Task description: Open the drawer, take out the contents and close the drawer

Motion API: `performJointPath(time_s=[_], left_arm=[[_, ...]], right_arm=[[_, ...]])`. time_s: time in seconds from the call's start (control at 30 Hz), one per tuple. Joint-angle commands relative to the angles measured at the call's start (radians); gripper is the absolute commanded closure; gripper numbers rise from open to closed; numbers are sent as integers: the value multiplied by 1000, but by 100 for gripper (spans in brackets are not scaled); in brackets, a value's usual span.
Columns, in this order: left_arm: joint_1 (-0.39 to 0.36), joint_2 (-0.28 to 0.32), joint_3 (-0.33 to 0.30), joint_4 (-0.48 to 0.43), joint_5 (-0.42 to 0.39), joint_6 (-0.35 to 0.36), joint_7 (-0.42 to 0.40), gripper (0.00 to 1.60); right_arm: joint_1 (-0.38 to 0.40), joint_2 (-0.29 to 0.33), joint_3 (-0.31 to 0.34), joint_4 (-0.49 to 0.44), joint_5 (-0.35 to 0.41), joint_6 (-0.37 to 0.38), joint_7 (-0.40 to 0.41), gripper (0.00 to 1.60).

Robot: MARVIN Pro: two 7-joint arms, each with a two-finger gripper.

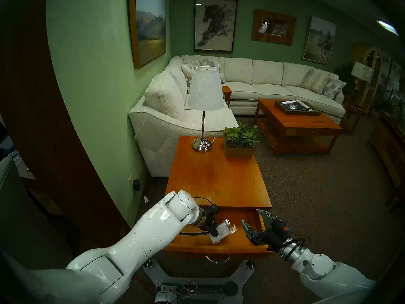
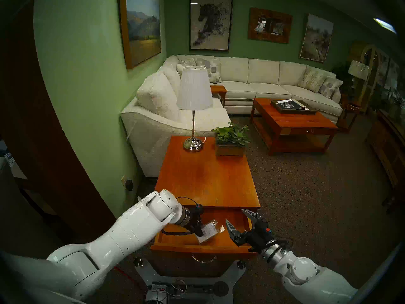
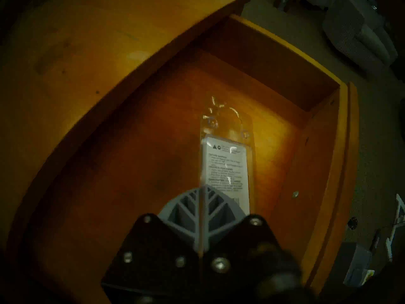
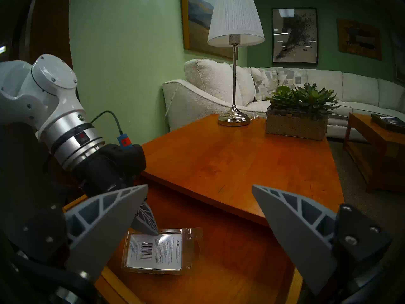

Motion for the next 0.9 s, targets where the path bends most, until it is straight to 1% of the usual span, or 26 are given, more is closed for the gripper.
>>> performJointPath(time_s=[0.0, 0.03, 0.07, 0.17, 0.27, 0.5, 0.57, 0.87], left_arm=[[9, 19, -16, -115, -15, 12, -17, 160], [15, 25, -20, -136, -16, 22, -14, 160], [13, 24, -23, -136, -18, 22, -15, 160], [21, 30, -37, -175, -24, 43, -9, 160], [14, 21, -51, -179, -30, 59, -4, 160], [-23, -14, -88, -152, -47, 92, 3, 160], [-52, -39, -112, -131, -57, 112, 9, 160], [-133, -112, -189, -63, -82, 160, 43, 160]], right_arm=[[9, 1, 9, -24, 2, -8, -1, 0], [9, 1, 9, -24, 2, -8, -1, 0], [9, 1, 9, -24, 2, -8, -1, 0], [9, 1, 9, -24, 2, -8, -1, 0], [9, 1, 9, -24, 2, -8, -1, 0], [9, 1, 9, -22, 2, -8, 0, 0], [10, 1, 8, -21, 2, -8, 0, 0], [11, 0, 8, -19, 1, -7, 1, 0]])
